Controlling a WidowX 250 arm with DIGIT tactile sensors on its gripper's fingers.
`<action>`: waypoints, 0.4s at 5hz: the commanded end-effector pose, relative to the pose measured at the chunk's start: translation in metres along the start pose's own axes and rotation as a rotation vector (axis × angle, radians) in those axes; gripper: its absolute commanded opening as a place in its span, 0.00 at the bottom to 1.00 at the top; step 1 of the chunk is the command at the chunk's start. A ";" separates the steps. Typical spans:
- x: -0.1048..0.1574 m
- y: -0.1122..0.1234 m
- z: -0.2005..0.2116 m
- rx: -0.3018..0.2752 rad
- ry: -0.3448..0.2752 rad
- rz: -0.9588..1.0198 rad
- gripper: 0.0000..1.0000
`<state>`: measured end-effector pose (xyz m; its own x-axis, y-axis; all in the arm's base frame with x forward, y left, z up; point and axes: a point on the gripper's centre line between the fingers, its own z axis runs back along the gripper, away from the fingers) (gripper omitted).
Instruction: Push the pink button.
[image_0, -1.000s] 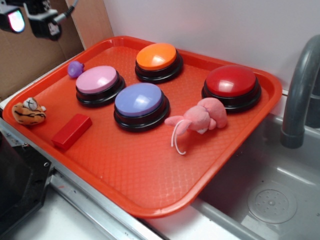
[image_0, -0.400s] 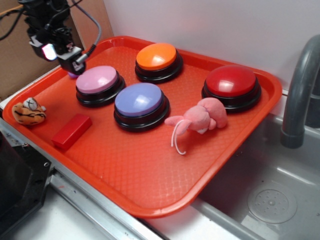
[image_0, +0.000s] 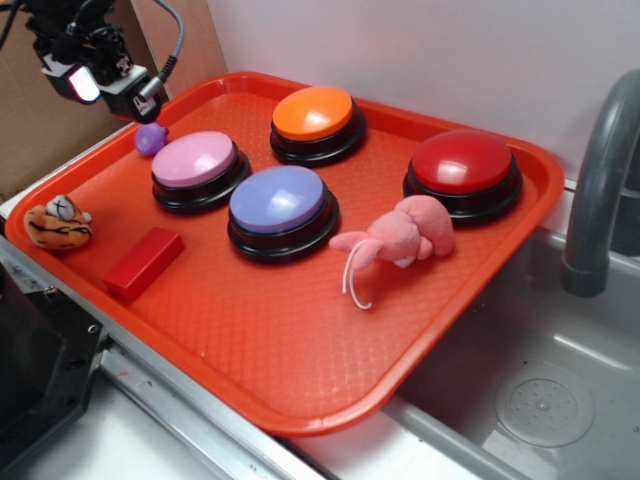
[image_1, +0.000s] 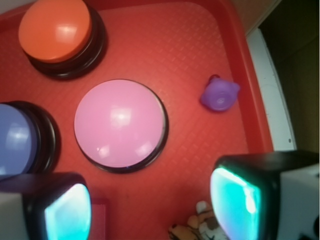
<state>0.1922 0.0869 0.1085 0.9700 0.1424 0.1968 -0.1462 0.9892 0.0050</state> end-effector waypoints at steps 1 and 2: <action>0.006 0.001 0.007 0.003 -0.018 -0.002 1.00; 0.034 -0.014 -0.029 -0.001 0.025 -0.107 1.00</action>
<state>0.2175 0.0770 0.0699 0.9925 0.0591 0.1071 -0.0597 0.9982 0.0022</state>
